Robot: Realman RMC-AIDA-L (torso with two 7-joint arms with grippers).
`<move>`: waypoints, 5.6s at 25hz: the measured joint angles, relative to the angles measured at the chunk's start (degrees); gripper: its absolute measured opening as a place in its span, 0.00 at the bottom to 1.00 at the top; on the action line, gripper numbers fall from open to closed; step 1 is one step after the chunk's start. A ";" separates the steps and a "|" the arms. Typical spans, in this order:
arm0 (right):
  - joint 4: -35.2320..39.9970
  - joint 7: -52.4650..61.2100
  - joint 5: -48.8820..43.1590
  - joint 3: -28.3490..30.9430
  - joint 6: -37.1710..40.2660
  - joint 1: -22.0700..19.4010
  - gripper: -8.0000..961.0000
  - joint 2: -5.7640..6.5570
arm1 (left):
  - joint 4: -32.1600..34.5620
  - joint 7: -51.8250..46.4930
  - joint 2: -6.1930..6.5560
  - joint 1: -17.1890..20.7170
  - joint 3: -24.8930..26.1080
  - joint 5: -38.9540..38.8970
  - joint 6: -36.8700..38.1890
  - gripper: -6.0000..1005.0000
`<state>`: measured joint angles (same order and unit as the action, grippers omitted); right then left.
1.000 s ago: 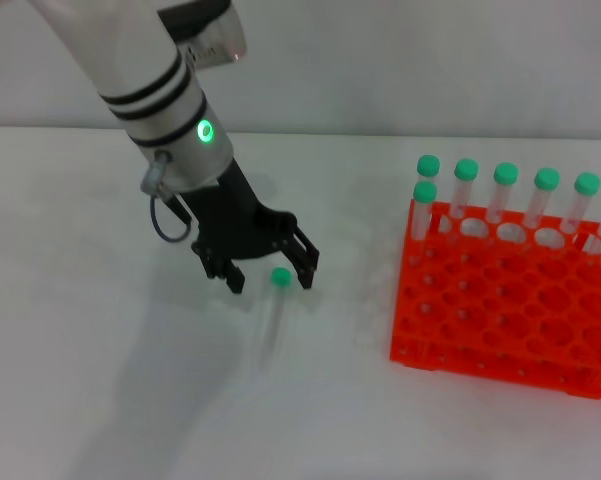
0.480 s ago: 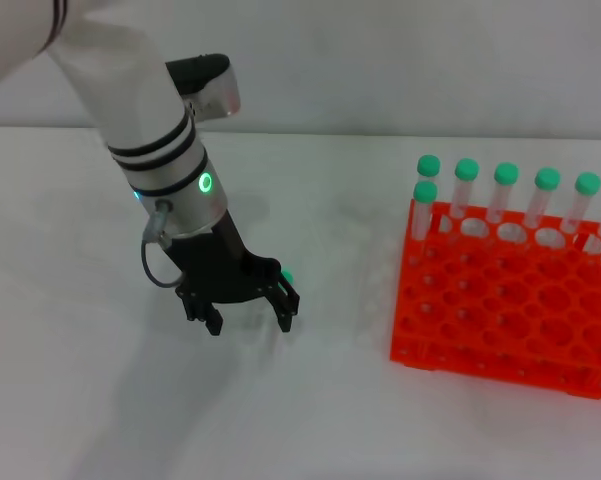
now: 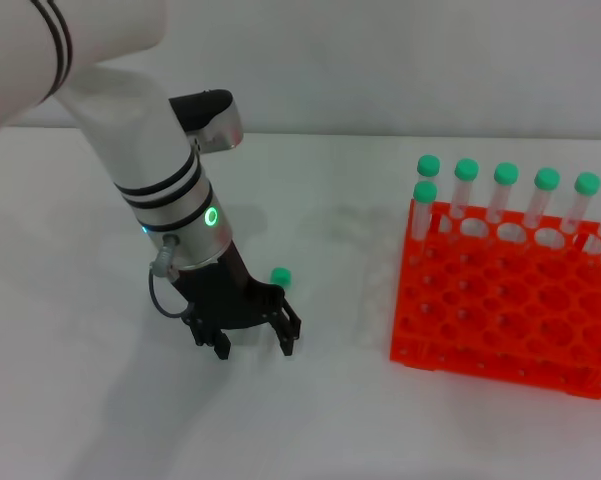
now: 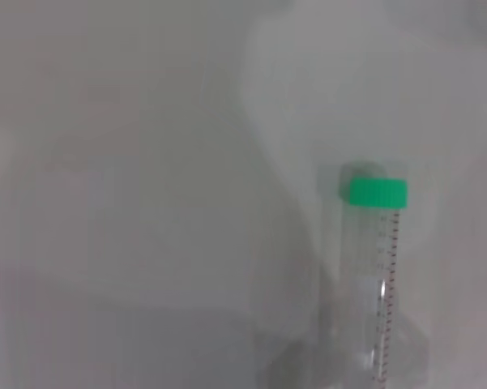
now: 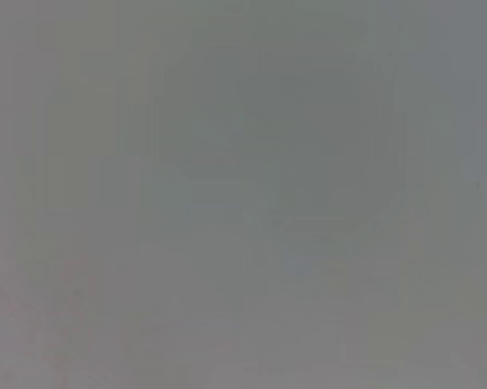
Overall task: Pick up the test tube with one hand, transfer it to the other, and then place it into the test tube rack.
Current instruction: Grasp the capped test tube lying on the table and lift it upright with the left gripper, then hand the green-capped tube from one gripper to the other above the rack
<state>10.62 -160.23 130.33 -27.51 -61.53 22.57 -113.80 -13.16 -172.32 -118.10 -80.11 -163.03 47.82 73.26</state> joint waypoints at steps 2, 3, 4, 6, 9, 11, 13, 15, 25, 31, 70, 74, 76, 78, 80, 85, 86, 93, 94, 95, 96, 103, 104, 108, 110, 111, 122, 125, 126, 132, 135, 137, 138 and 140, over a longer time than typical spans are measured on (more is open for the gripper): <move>-0.02 0.02 0.00 0.00 0.01 -0.02 0.90 0.05 | 0.01 -0.01 -0.04 0.33 0.00 0.03 -0.42 0.83; -0.03 0.03 0.00 0.00 0.01 -0.03 0.90 0.08 | 0.05 -0.01 -0.06 0.50 0.00 0.02 -0.85 0.83; -0.04 0.06 0.00 0.00 0.01 -0.07 0.90 0.09 | 0.09 -0.01 -0.05 0.63 0.00 0.01 -1.20 0.83; -0.06 0.10 0.01 0.00 0.01 -0.18 0.90 0.09 | 0.19 0.05 -0.10 0.89 0.00 0.00 -1.99 0.82; -0.07 0.15 0.01 0.00 0.01 -0.27 0.90 0.09 | 0.25 0.04 -0.34 1.16 0.00 0.08 -2.94 0.73; -0.08 0.18 0.01 0.00 0.01 -0.35 0.89 0.10 | 0.25 0.04 -0.49 1.25 0.00 0.12 -3.53 0.67; -0.08 0.20 0.01 0.00 0.01 -0.46 0.90 0.13 | 0.52 0.14 -0.56 1.30 0.00 0.06 -4.08 0.61; -0.08 0.22 0.01 0.00 0.01 -0.50 0.90 0.14 | 0.99 0.17 -0.53 1.33 0.00 0.10 -4.53 0.55; -0.08 0.16 0.01 0.00 0.01 -0.62 0.89 0.10 | 1.60 0.35 -0.44 2.13 0.00 0.12 -5.66 0.49; -0.07 0.02 0.01 0.41 0.01 -0.60 0.89 -0.07 | 2.34 1.59 -0.47 2.46 0.02 0.06 -7.13 0.45; 0.62 18.63 0.01 4.57 -0.62 -2.09 0.90 0.97 | 10.82 120.94 -1.10 27.30 0.22 -109.35 -5.28 0.20; 1.04 26.25 -0.09 1.08 -3.91 -3.75 0.90 2.86 | 17.72 130.10 -1.32 29.44 0.21 -108.58 -2.37 0.20; 3.39 30.94 -0.78 -1.40 -7.87 -5.55 0.90 3.93 | 20.99 133.45 -1.58 29.63 0.18 -106.73 -3.37 0.20; 7.05 35.59 -2.81 -2.76 -11.36 -7.47 0.90 4.79 | 24.82 137.19 -1.78 29.63 0.17 -104.72 -5.83 0.20; 9.77 39.07 -5.44 -2.96 -14.41 -8.45 0.90 5.50 | 28.97 141.31 -1.96 29.47 0.18 -103.08 -9.13 0.20; 16.32 46.80 -18.86 -3.03 -25.19 -7.87 0.90 7.99 | 35.28 148.31 -2.32 29.13 0.23 -101.79 -15.73 0.20; 17.31 47.99 -21.62 -3.02 -26.68 -7.19 0.90 8.27 | 35.80 148.57 -2.41 28.79 0.24 -101.13 -17.23 0.20; 19.79 51.63 -36.53 -3.07 -29.12 -1.25 0.90 7.91 | 37.32 148.99 -2.65 25.90 0.27 -95.20 -23.00 0.21; 19.82 51.65 -37.90 -3.09 -29.18 -0.31 0.90 7.63 | 37.47 148.99 -2.66 25.64 0.27 -94.27 -23.42 0.21; 19.84 51.67 -38.53 -3.17 -29.23 0.17 0.90 7.46 | 37.62 149.00 -2.66 25.46 0.27 -93.56 -23.90 0.21; 19.85 51.71 -39.09 -3.47 -29.32 0.84 0.90 7.21 | 37.77 149.05 -2.66 25.34 0.27 -93.00 -24.26 0.21; 19.86 52.50 -39.45 -8.15 -29.70 3.70 0.90 6.11 | 37.94 149.42 -2.62 25.26 0.26 -92.09 -24.92 0.21; 19.87 52.51 -39.47 -8.76 -29.81 4.06 0.90 5.87 | 37.94 149.62 -2.62 25.26 0.35 -92.08 -24.95 0.21; 19.39 52.58 -39.50 -10.87 -30.44 5.85 0.90 5.41 | 37.90 150.38 -2.58 25.27 0.73 -92.04 -25.02 0.21; 19.27 52.61 -39.49 -11.75 -30.98 6.63 0.90 5.10 | 37.85 150.55 -2.54 25.27 0.75 -91.98 -25.03 0.21; 19.27 52.63 -39.47 -11.97 -31.23 7.00 0.90 4.84 | 37.81 150.62 -2.51 25.27 0.76 -91.87 -25.04 0.21; 19.62 53.93 -38.90 -11.44 -31.25 8.90 0.89 3.04 | 37.58 150.68 -2.48 25.89 0.79 -90.63 -25.10 0.21; 19.63 54.02 -38.89 -11.36 -31.12 9.03 0.89 3.11 | 37.58 150.70 -2.48 25.96 0.79 -90.62 -25.03 0.21; 19.63 54.03 -38.88 -11.35 -31.05 9.04 0.89 3.13 | 37.58 150.70 -2.48 26.01 0.79 -90.61 -24.96 0.21; 19.72 53.08 -38.84 -11.34 -30.99 8.93 0.65 3.17 | 37.59 150.70 -2.48 26.10 0.79 -90.61 -25.00 0.21; 19.72 52.71 -38.81 -11.27 -30.98 8.70 0.55 3.30 | 37.59 150.81 -2.49 26.10 0.77 -90.61 -25.06 0.21; 19.72 52.62 -38.77 -11.25 -31.05 8.62 0.48 3.40 | 37.57 151.03 -2.53 26.09 0.76 -90.63 -25.09 0.21; 19.72 52.62 -38.77 -11.23 -31.17 8.59 0.43 3.43 | 37.55 151.21 -2.56 26.08 0.78 -90.65 -25.10 0.22; 19.71 52.61 -38.77 -11.20 -31.20 8.56 0.34 3.44 | 37.52 151.64 -2.61 26.07 0.79 -90.70 -25.09 0.22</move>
<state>30.33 -107.62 91.57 -38.71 -92.73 31.13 -110.36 24.36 -20.67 -120.71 -54.04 -162.24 -42.89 48.17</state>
